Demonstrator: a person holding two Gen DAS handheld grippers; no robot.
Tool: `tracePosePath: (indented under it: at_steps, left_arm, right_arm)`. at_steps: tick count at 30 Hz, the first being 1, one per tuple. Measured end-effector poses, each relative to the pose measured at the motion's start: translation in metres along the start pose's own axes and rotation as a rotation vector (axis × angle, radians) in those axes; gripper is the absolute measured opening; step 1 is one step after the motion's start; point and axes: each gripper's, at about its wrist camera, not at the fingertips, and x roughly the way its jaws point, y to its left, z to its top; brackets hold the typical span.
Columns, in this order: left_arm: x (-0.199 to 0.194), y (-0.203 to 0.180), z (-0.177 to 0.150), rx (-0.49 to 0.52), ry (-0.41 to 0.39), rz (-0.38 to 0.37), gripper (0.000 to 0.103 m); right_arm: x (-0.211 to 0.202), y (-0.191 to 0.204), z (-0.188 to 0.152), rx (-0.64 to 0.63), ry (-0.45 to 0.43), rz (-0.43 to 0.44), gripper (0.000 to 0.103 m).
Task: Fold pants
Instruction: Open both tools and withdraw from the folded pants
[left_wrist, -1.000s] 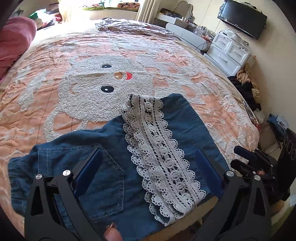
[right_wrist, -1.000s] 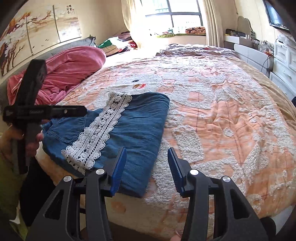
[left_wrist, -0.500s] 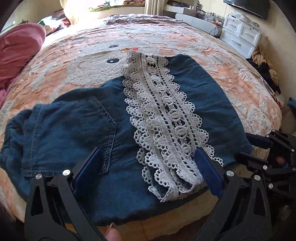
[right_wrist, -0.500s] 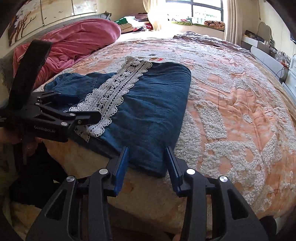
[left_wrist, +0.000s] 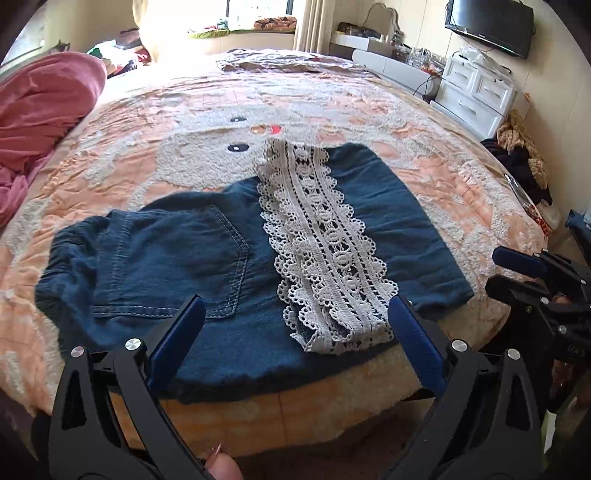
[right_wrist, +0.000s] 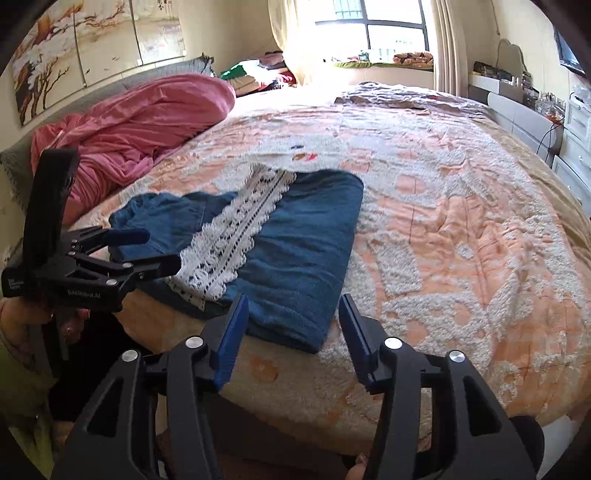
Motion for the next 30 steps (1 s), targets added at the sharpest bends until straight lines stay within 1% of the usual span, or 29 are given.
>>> tracePosePath:
  at_steps: [4, 10, 18, 21, 23, 24, 26, 27, 29, 30]
  left_arm:
    - [-0.014, 0.002, 0.0, -0.016, -0.022, -0.004, 0.093]
    - [-0.031, 0.007, -0.003, -0.022, -0.052, 0.011, 0.093]
    - [-0.041, 0.025, -0.006, -0.052, -0.073, 0.026, 0.093]
    - [-0.043, 0.035, -0.008, -0.068, -0.081, 0.033, 0.093]
    - [-0.044, 0.042, -0.01, -0.078, -0.087, 0.048, 0.093]
    - [-0.044, 0.046, -0.01, -0.084, -0.086, 0.051, 0.093]
    - [-0.043, 0.053, -0.012, -0.101, -0.087, 0.062, 0.093]
    - [-0.042, 0.058, -0.013, -0.109, -0.085, 0.07, 0.093]
    - [-0.041, 0.068, -0.015, -0.13, -0.079, 0.08, 0.093]
    - [-0.041, 0.073, -0.017, -0.14, -0.077, 0.084, 0.093]
  right_arm:
    - [-0.009, 0.0, 0.009, 0.006, -0.033, -0.003, 0.06]
    - [-0.009, 0.007, 0.029, -0.024, -0.053, -0.003, 0.068]
    - [0.014, 0.024, 0.062, -0.073, -0.059, 0.006, 0.07]
    - [0.033, 0.03, 0.079, -0.108, -0.038, 0.026, 0.069]
    - [0.054, 0.033, 0.093, -0.128, -0.011, 0.036, 0.06]
    - [0.064, 0.034, 0.099, -0.132, 0.005, 0.04, 0.059]
    - [0.09, 0.034, 0.114, -0.134, 0.038, 0.047, 0.041]
    - [0.103, 0.034, 0.12, -0.13, 0.06, 0.055, 0.039]
    - [0.132, 0.035, 0.132, -0.119, 0.1, 0.056, 0.028]
    - [0.143, 0.036, 0.137, -0.115, 0.119, 0.06, 0.027]
